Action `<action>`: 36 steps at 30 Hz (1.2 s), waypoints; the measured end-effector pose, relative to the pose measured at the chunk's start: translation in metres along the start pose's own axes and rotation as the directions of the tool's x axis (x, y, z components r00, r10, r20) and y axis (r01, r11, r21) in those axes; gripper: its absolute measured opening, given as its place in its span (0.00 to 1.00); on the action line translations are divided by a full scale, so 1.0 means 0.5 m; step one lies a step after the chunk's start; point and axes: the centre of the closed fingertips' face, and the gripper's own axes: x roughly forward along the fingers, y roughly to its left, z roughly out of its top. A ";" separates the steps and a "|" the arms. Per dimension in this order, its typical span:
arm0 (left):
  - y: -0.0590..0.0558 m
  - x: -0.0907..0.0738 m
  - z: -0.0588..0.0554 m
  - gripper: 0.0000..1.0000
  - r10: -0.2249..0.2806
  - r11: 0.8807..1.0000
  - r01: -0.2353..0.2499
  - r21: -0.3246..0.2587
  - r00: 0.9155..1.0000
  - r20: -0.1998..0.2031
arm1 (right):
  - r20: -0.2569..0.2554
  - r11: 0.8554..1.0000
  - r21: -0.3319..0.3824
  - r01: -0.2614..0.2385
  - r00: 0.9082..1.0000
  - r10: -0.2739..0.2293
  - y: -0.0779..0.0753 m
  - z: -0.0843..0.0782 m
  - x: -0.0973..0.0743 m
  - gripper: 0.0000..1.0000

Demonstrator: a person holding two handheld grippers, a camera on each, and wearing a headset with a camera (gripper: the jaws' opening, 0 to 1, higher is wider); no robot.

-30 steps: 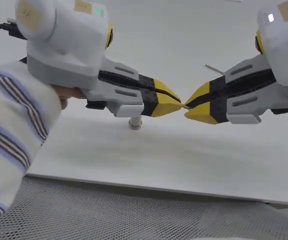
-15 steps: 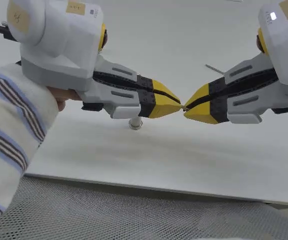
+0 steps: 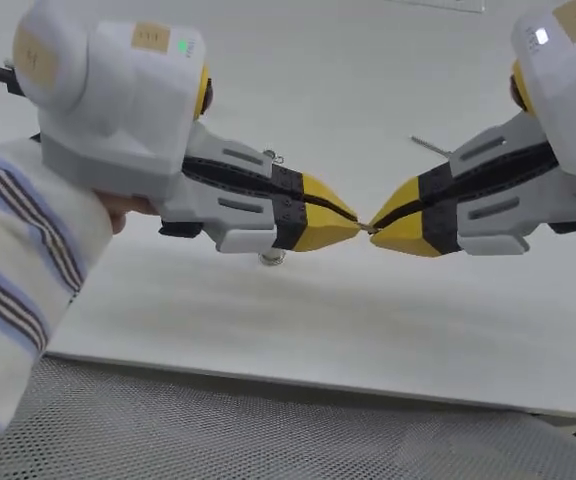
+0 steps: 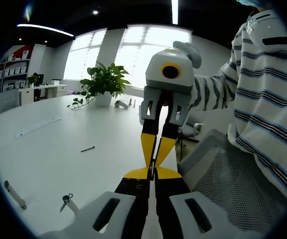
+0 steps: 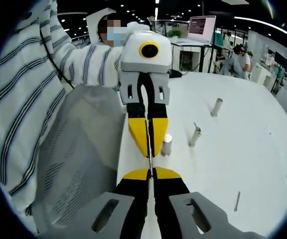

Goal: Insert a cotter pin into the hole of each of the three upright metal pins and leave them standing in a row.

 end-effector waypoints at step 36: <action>0.088 -0.063 -0.078 0.37 0.220 0.973 -0.210 0.093 0.968 -0.123 | -0.092 0.976 0.189 0.107 0.992 -0.091 -0.001 -0.040 0.034 0.03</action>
